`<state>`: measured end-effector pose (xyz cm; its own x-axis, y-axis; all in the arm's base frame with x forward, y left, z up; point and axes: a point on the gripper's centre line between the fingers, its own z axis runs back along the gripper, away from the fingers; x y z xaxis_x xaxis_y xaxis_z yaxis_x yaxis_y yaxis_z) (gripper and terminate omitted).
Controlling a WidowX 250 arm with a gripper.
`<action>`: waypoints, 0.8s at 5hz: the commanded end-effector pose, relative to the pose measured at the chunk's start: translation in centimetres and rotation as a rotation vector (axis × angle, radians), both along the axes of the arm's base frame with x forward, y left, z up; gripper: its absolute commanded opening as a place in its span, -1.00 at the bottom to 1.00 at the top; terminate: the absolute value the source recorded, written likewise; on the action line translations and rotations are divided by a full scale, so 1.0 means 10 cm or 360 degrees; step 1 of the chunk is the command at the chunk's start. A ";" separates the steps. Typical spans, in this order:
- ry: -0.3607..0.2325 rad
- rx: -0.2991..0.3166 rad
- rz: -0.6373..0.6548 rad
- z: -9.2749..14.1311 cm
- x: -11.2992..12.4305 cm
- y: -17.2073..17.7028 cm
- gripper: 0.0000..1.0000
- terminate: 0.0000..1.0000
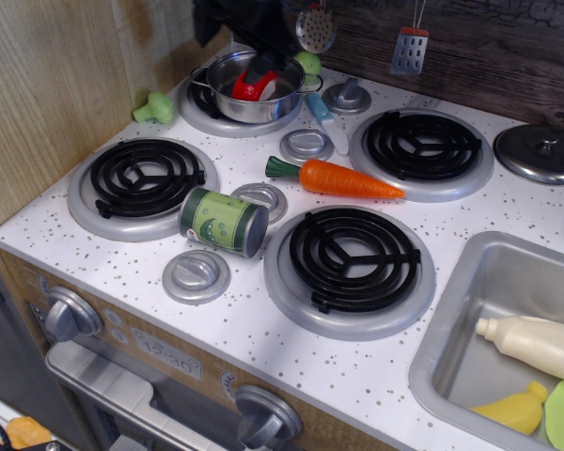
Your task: Take sushi out of pan
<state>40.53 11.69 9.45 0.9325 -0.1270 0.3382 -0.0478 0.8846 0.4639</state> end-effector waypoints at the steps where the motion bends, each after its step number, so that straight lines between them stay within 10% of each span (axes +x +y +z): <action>1: -0.0095 -0.0167 -0.0121 0.08 0.37 0.17 1.00 -1.00; 4: -0.0064 -0.0310 -0.0215 -0.17 0.65 0.23 1.00 -1.00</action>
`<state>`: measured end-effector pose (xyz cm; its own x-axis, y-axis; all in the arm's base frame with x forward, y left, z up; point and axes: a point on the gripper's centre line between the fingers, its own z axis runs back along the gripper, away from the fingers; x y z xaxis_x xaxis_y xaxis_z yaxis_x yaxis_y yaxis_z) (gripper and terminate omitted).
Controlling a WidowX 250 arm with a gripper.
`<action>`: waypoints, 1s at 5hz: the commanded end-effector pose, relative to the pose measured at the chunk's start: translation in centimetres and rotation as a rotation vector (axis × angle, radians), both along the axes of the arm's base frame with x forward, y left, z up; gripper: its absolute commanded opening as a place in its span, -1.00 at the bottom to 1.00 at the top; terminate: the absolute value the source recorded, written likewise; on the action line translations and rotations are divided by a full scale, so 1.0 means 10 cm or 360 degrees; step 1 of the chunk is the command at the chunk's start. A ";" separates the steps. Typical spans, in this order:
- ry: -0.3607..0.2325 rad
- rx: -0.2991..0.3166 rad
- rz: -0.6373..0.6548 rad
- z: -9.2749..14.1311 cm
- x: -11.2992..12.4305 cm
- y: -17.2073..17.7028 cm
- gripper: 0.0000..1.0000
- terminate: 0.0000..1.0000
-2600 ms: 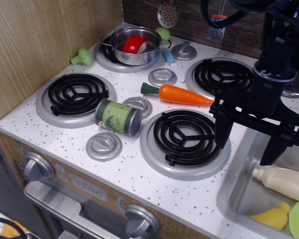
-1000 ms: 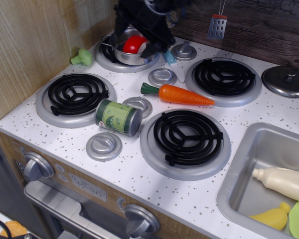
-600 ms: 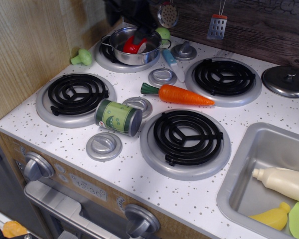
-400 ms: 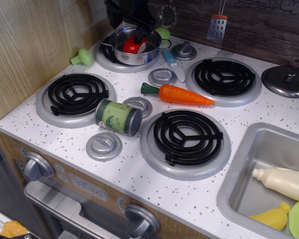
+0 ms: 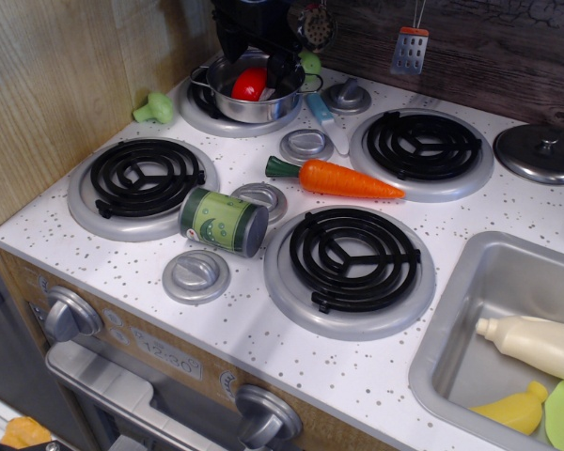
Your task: Take sushi out of pan
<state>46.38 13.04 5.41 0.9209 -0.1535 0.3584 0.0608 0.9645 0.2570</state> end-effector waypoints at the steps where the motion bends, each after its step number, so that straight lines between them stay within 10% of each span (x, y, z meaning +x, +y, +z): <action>1: -0.0046 0.0008 -0.0005 0.14 0.05 0.10 1.00 -1.00; 2: -0.0017 -0.0020 0.0006 0.06 0.04 0.13 1.00 -1.00; 3: 0.0016 -0.0009 0.0000 0.07 0.07 0.16 -1.00 -1.00; 5: 0.0100 0.0057 -0.0027 0.33 0.07 0.15 -1.00 -1.00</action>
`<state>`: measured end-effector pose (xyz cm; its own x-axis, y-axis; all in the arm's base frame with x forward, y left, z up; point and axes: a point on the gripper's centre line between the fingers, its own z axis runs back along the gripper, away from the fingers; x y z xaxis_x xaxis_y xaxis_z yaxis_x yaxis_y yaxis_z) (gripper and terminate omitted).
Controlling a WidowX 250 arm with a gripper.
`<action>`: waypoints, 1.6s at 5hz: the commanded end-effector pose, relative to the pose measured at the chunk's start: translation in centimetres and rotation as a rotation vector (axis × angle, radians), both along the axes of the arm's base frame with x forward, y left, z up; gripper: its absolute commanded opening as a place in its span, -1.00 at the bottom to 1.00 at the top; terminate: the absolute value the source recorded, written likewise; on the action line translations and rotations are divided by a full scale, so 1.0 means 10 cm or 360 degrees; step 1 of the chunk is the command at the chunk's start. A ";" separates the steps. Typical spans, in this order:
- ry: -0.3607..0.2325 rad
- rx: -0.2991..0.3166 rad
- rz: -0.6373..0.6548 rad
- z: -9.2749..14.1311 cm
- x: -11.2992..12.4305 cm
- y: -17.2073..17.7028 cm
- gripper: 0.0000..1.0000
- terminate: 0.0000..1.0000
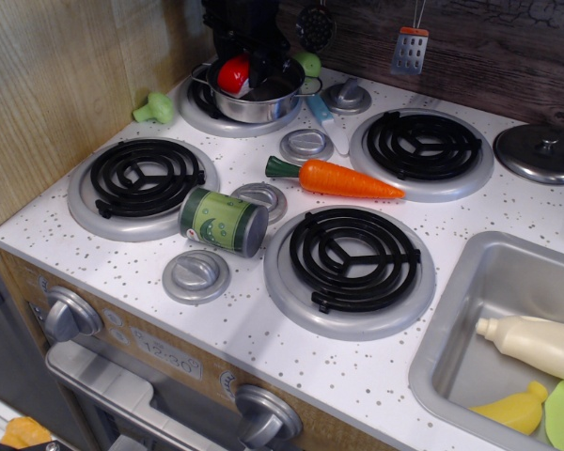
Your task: Take sushi out of pan
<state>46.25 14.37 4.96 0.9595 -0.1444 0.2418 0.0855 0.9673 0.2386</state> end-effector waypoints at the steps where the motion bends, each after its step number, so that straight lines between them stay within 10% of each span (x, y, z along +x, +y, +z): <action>1: -0.0077 0.0125 -0.0034 0.51 0.03 0.02 -1.00 -1.00; 5: -0.0012 0.0175 0.0149 0.74 -0.71 -0.09 -1.00 -1.00; 8: -0.0006 0.0015 0.0301 0.22 -1.19 -0.13 -1.00 -1.00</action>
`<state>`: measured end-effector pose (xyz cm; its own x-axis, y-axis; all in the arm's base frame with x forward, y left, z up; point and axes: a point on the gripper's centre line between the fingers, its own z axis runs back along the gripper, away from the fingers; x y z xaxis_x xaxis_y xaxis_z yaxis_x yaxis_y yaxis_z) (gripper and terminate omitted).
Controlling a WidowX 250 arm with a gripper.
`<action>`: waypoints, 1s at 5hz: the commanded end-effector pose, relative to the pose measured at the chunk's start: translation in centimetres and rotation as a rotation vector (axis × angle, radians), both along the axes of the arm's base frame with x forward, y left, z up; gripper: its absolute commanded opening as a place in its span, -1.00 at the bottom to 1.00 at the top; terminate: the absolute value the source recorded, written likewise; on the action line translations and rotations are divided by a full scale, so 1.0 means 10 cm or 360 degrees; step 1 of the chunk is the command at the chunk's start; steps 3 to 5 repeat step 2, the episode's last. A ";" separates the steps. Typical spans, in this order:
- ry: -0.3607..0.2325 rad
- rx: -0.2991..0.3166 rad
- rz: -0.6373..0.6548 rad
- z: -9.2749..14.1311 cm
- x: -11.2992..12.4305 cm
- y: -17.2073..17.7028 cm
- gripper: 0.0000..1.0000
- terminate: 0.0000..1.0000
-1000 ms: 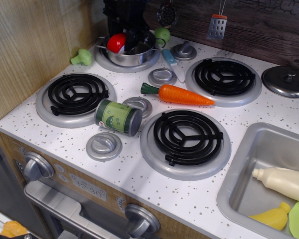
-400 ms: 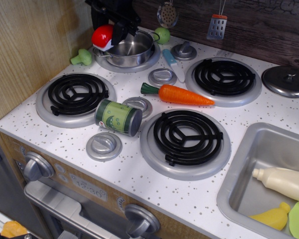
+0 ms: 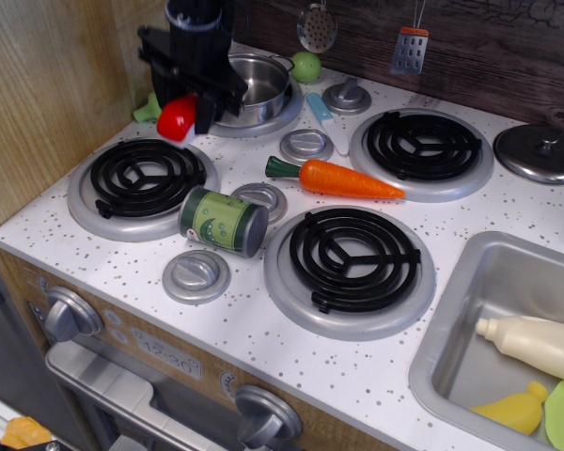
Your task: Take sushi out of pan
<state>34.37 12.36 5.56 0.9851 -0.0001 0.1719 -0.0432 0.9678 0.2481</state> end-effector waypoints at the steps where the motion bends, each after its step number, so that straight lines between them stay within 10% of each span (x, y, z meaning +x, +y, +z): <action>1: -0.0073 -0.0024 0.0111 0.04 -0.07 0.12 -1.00 -1.00; 2: -0.0129 -0.0007 0.0004 0.01 -0.06 0.21 1.00 1.00; 5: -0.0129 -0.0007 0.0004 0.01 -0.06 0.21 1.00 1.00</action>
